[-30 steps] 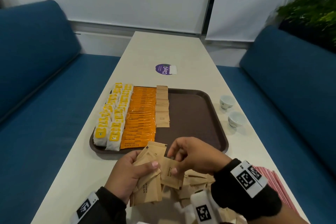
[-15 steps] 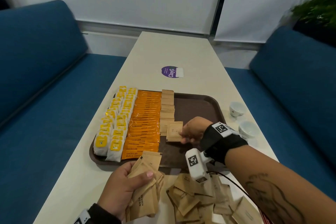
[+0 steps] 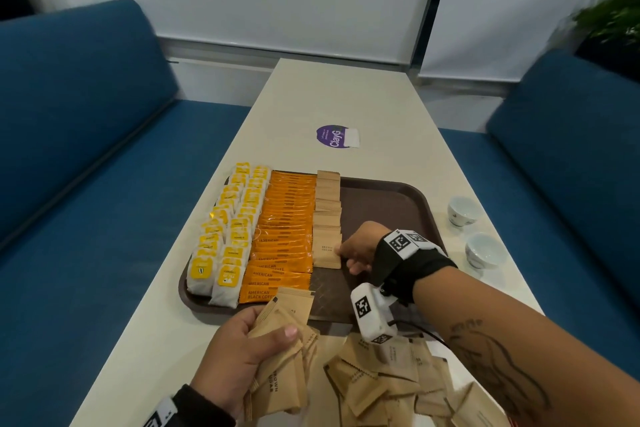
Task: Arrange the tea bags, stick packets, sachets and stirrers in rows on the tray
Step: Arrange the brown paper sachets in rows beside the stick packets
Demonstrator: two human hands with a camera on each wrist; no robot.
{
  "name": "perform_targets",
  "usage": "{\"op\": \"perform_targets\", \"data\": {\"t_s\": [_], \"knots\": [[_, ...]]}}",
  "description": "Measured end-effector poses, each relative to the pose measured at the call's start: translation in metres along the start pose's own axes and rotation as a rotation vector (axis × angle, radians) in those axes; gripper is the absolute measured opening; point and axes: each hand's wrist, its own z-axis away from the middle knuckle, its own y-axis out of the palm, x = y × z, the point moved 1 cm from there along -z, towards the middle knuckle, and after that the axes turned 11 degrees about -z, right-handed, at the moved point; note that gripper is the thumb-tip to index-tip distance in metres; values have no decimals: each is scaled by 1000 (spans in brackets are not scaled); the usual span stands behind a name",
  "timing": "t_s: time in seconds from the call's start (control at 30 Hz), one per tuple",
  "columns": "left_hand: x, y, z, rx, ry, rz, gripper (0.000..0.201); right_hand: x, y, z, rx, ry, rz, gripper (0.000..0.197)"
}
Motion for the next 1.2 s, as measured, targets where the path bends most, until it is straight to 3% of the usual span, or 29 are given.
{"op": "perform_targets", "data": {"t_s": [0.07,0.13,0.23,0.3,0.47,0.6,0.73,0.9,1.07,1.13,1.2], "knots": [[-2,-1,2,-12,8,5,77,-2,-4,14,-7,-55,-62,23],[-3,-1,4,-13,19,2,78,-8,-8,30,-21,-204,-135,24],[-7,2,8,5,41,11,78,-23,-4,63,65,-435,-185,21],[-10,6,12,36,67,8,76,-33,5,85,136,-513,-152,22],[-14,20,26,140,120,-29,70,-61,32,106,287,-482,-228,25],[-12,20,33,164,128,-20,70,-78,29,112,194,-504,-454,23],[-13,19,36,125,133,29,62,-94,27,121,176,-523,-487,26],[-14,20,38,112,154,23,87,-99,35,127,185,-542,-254,45],[-16,18,34,77,125,41,62,-90,39,127,89,-602,111,5],[-14,15,31,34,113,48,65,-83,33,123,51,-572,124,11],[-13,12,27,1,95,81,55,-73,24,116,7,-532,59,15]]}}
